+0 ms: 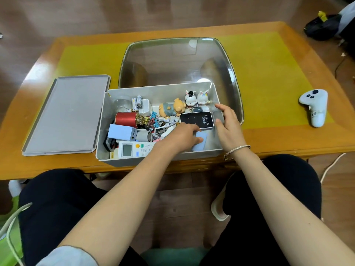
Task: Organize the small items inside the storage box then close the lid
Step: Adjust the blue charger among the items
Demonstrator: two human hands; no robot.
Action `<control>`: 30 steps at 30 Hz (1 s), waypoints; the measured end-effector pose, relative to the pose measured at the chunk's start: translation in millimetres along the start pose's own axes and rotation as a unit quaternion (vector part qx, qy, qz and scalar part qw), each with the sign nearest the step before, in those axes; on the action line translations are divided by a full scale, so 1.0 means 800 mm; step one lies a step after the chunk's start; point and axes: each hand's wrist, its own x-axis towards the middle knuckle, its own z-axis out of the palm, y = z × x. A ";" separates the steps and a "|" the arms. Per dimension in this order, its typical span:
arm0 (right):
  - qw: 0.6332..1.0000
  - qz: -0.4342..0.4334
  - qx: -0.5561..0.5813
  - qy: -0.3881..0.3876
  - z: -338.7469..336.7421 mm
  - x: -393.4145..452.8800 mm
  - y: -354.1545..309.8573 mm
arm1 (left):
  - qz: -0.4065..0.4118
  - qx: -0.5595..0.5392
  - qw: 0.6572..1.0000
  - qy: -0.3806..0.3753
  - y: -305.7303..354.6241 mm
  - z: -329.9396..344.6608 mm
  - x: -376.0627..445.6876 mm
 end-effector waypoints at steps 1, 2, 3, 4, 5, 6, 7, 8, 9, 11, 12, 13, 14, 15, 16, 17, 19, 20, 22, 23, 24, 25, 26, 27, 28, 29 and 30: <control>1.000 0.002 -0.002 0.001 0.000 0.000 0.000 | 0.000 0.013 1.000 0.002 -0.002 -0.002 -0.001; 1.000 0.003 -0.002 0.004 0.001 0.000 0.000 | -0.002 0.022 1.000 0.001 -0.003 -0.003 -0.003; 1.000 0.002 0.001 0.008 0.001 0.000 0.000 | -0.004 0.024 1.000 0.000 -0.005 -0.006 -0.007; 1.000 0.001 0.009 0.011 0.000 0.000 0.000 | -0.002 0.020 1.000 -0.001 -0.006 -0.009 -0.012; 1.000 0.001 0.017 0.013 0.000 -0.001 0.000 | 0.004 0.009 1.000 -0.004 -0.007 -0.012 -0.018; 1.000 0.001 0.025 0.015 0.000 -0.002 0.001 | 0.015 -0.008 1.000 -0.012 -0.008 -0.015 -0.024; 0.999 0.000 0.031 0.017 -0.001 -0.002 0.000 | 0.023 -0.024 0.999 -0.024 -0.008 -0.017 -0.031; 0.999 0.000 0.033 0.018 0.000 -0.002 0.000 | 0.024 -0.033 0.998 -0.041 -0.008 -0.018 -0.039; 0.999 0.001 0.034 0.018 0.000 -0.002 0.000 | 0.018 -0.030 0.998 -0.061 -0.007 -0.019 -0.046; 0.999 0.005 0.035 0.012 -0.002 -0.001 0.000 | 0.004 0.004 0.995 -0.102 -0.003 -0.015 -0.056; 0.999 0.008 0.041 0.007 -0.005 0.001 0.001 | 0.001 0.022 0.993 -0.117 -0.002 -0.011 -0.057; 0.999 0.013 0.050 0.004 -0.008 0.004 0.002 | 0.001 0.034 0.991 -0.127 0.000 -0.008 -0.057; 0.998 0.024 0.059 0.002 -0.012 0.007 0.004 | 0.003 0.040 0.991 -0.131 0.003 -0.006 -0.056; 0.997 0.036 0.062 -0.001 -0.016 0.010 0.007 | 0.006 0.046 0.990 -0.134 0.004 -0.005 -0.054; 0.998 0.043 0.056 -0.007 -0.018 0.011 0.009 | 0.012 0.058 0.989 -0.135 0.006 -0.003 -0.052; 0.998 0.044 0.042 -0.012 -0.019 0.011 0.012 | 0.019 0.075 0.988 -0.135 0.007 -0.001 -0.051; 0.999 0.037 0.021 -0.013 -0.017 0.010 0.015 | 0.037 0.107 0.985 -0.127 0.012 0.005 -0.047; 0.999 0.037 0.020 -0.008 -0.015 0.008 0.015 | 0.049 0.123 0.984 -0.120 0.016 0.009 -0.046; 0.999 0.042 0.020 0.001 -0.012 0.008 0.015 | 0.077 0.157 0.980 -0.090 0.026 0.017 -0.044; 0.999 0.045 0.017 0.002 -0.011 0.009 0.014 | 0.090 0.168 0.979 -0.071 0.031 0.021 -0.044; 0.999 0.047 0.013 0.002 -0.011 0.009 0.014 | 0.100 0.172 0.979 -0.055 0.034 0.023 -0.044; 0.999 0.047 0.007 0.002 -0.011 0.010 0.013 | 0.106 0.169 0.979 -0.046 0.036 0.024 -0.044; 0.999 0.048 0.003 0.002 -0.011 0.011 0.013 | 0.109 0.162 0.980 -0.043 0.036 0.023 -0.044; 0.999 0.048 0.000 0.001 -0.012 0.012 0.013 | 0.110 0.155 0.981 -0.045 0.034 0.022 -0.043; 0.999 0.048 -0.001 0.002 -0.012 0.012 0.013 | 0.110 0.149 0.982 -0.046 0.032 0.021 -0.043; 0.999 0.047 -0.001 0.003 -0.012 0.012 0.012 | 0.109 0.142 0.983 -0.045 0.029 0.021 -0.043; 0.999 0.046 -0.001 0.004 -0.011 0.012 0.012 | 0.106 0.129 0.985 -0.042 0.026 0.021 -0.042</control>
